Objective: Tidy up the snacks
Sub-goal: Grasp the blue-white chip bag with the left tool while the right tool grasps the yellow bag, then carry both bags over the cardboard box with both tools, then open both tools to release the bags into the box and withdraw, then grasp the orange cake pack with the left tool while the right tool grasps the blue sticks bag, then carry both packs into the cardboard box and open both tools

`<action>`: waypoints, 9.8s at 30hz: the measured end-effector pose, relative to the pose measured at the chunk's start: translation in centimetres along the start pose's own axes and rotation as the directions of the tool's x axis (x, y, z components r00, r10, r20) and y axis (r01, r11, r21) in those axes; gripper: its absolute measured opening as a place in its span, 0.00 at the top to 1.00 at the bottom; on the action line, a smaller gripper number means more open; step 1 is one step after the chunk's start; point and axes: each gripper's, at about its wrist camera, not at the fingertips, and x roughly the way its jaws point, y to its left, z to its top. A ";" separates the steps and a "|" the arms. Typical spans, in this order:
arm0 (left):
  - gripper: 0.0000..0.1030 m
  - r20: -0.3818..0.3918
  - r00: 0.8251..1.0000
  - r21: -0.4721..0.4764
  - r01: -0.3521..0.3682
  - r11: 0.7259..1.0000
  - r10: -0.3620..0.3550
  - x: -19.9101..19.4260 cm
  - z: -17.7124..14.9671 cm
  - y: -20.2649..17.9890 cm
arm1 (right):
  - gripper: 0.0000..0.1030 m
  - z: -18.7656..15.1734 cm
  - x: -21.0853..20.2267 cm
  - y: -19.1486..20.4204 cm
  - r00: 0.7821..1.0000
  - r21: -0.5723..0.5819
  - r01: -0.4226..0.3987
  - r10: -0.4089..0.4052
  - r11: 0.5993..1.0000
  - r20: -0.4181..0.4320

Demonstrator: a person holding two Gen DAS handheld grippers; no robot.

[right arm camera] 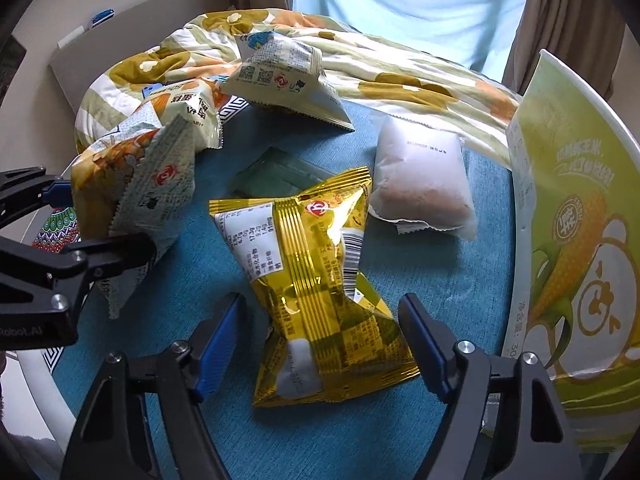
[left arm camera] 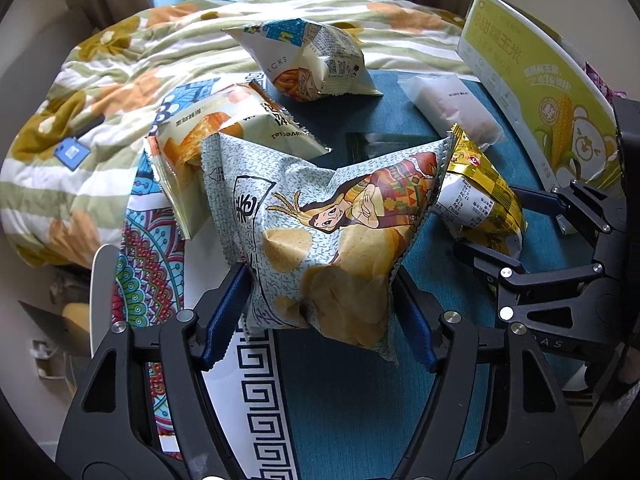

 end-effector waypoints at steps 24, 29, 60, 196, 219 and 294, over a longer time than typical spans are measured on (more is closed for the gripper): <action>0.34 0.115 0.993 -0.088 -0.018 0.996 0.028 -9.3 -0.9 -0.4 | 0.53 -1.2 -6.2 -0.3 0.992 0.117 -0.117 0.112 0.986 0.054; 0.34 0.198 0.979 -0.070 -0.024 0.997 0.037 -13.1 1.4 -2.1 | 0.53 -1.3 -10.7 -1.2 0.987 0.154 -0.141 0.126 0.978 0.099; 0.34 0.193 0.950 0.207 0.204 0.957 -0.244 -10.5 17.6 -26.8 | 0.53 -1.2 -26.4 -22.9 0.950 0.407 0.045 -0.165 0.912 0.264; 0.28 -0.176 0.960 0.382 0.270 0.884 -0.217 6.8 10.7 7.7 | 0.02 16.5 3.2 0.3 0.994 0.205 -0.095 0.102 0.974 -0.025; 0.40 -0.158 0.970 0.204 0.213 0.956 -0.182 8.0 12.4 11.3 | 0.24 18.0 8.6 1.1 0.982 0.071 -0.088 0.098 0.994 -0.164; 0.01 0.221 0.958 -0.031 0.194 0.981 -0.183 -10.8 19.6 -21.5 | 0.42 4.7 -22.8 -31.3 0.970 0.394 -0.005 -0.092 0.919 0.227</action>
